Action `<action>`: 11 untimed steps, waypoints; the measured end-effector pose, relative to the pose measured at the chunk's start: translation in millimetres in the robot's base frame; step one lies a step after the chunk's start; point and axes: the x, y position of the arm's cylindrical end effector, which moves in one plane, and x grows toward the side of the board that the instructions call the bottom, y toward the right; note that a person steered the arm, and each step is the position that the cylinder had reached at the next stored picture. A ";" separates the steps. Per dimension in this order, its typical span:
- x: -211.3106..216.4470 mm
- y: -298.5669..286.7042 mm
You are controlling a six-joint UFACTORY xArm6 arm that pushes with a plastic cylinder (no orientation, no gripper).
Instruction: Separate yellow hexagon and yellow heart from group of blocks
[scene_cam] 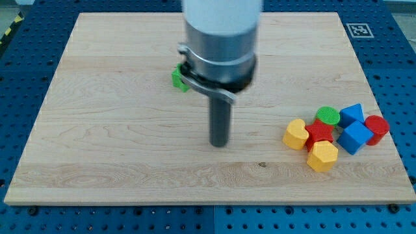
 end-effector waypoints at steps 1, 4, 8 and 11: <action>32.3 51.8; 65.1 171.9; -1.9 105.0; -23.2 26.6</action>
